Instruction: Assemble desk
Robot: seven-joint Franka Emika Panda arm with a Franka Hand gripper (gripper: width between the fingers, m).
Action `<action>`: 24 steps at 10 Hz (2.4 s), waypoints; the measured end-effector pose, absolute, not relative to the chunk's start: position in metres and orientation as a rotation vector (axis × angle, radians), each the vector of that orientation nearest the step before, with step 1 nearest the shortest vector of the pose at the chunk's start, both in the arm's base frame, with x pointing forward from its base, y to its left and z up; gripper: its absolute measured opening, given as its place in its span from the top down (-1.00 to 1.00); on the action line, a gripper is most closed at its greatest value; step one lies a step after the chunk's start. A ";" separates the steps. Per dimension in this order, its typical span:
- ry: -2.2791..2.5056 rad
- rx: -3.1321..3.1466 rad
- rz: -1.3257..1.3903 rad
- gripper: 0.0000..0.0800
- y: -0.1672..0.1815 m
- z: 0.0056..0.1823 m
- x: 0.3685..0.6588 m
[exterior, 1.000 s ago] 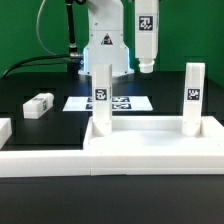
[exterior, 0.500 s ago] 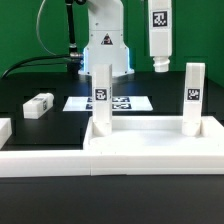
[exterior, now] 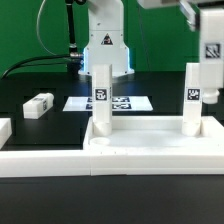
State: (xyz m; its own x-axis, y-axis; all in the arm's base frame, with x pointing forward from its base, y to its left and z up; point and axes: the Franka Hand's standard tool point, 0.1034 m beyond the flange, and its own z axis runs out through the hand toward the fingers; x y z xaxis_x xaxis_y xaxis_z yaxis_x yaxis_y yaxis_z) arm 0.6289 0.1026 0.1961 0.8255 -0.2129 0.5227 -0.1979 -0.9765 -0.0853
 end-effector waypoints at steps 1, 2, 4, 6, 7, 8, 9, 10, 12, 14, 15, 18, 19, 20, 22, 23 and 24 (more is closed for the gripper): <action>0.347 -2.970 -0.854 0.28 0.102 0.196 0.629; 0.339 -2.972 -0.851 0.28 0.103 0.195 0.629; 0.323 -2.972 -0.860 0.28 0.103 0.193 0.630; 0.275 -2.987 -0.886 0.28 0.110 0.170 0.633; 0.276 -2.998 -0.882 0.28 0.105 0.164 0.635; 0.284 -2.999 -0.881 0.28 0.105 0.159 0.635; 0.281 -3.010 -0.874 0.28 0.102 0.152 0.634; 0.276 -3.017 -0.870 0.28 0.100 0.149 0.634; 0.288 -3.018 -0.866 0.28 0.100 0.146 0.634; 0.285 -3.023 -0.862 0.28 0.103 0.141 0.635; 0.291 -3.019 -0.857 0.28 0.106 0.139 0.634; 0.291 -3.021 -0.856 0.28 0.108 0.135 0.634; 0.293 -3.016 -0.868 0.28 0.109 0.134 0.635; 0.299 -3.012 -0.873 0.28 0.109 0.134 0.635; 0.298 -3.011 -0.876 0.28 0.109 0.134 0.636; 0.300 -3.011 -0.876 0.28 0.109 0.134 0.636; 0.301 -3.009 -0.880 0.28 0.109 0.134 0.636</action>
Offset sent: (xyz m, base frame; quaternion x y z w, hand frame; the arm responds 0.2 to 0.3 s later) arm 0.0000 0.0000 0.0000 0.0000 0.0000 0.0000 1.0000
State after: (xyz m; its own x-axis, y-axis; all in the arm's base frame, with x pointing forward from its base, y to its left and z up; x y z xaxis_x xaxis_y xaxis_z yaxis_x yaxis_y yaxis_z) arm 0.6361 0.1086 0.1340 0.8257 -0.1802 0.5345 -0.1845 -0.9818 -0.0459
